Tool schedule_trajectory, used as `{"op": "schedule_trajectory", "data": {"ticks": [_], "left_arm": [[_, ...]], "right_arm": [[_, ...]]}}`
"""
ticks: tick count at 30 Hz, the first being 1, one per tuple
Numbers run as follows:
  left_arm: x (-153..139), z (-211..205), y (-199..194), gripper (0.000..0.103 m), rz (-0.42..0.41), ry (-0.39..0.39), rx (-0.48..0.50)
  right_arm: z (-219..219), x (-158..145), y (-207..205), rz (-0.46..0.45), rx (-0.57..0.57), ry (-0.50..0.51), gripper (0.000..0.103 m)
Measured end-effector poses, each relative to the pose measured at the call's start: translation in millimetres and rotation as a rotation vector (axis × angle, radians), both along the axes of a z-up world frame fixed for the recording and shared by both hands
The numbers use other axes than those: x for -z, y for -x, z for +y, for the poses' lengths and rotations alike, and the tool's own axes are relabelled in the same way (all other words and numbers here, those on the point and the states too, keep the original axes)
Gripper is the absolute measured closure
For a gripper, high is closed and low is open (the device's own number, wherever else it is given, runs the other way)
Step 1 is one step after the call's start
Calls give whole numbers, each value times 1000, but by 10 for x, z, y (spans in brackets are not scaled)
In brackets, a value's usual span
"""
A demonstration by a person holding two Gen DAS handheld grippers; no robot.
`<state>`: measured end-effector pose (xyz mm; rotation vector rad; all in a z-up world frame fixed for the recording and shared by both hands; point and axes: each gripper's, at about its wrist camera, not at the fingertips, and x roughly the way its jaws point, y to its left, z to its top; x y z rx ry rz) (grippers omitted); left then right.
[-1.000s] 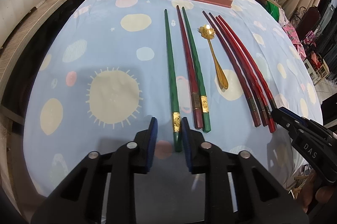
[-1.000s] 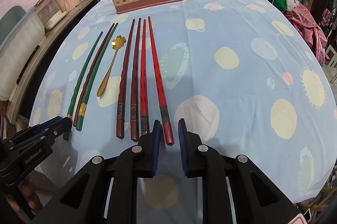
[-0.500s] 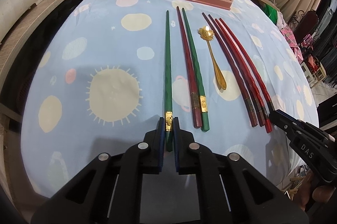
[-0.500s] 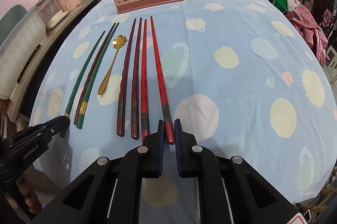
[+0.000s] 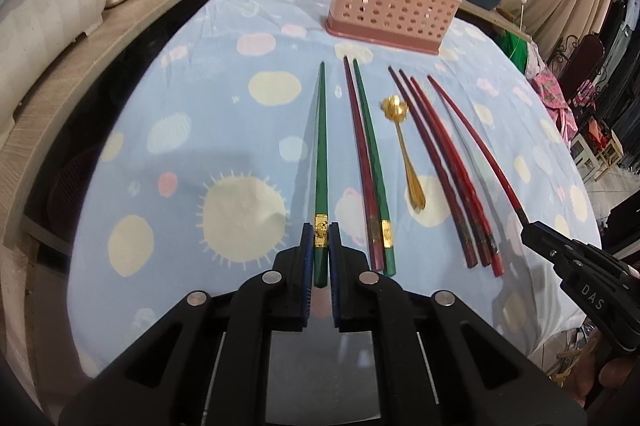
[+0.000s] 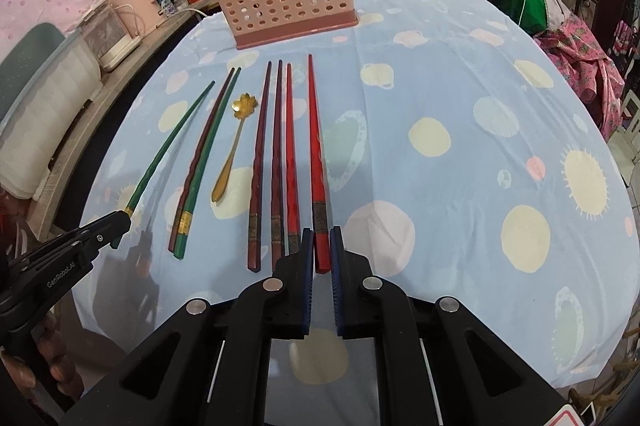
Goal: Organize utensils
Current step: 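Grasp a red chopstick with the right tool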
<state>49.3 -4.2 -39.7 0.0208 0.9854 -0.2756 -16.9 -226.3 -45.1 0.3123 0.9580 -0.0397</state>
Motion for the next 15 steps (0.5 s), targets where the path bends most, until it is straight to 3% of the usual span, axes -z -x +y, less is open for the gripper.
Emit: {"op": "schedule_trajectory", "data": {"ticks": [15], "left_arm": [[-445, 14, -70, 96, -84, 42, -2]], "right_arm": [[-136, -588, -53, -146, 22, -24, 95]]}}
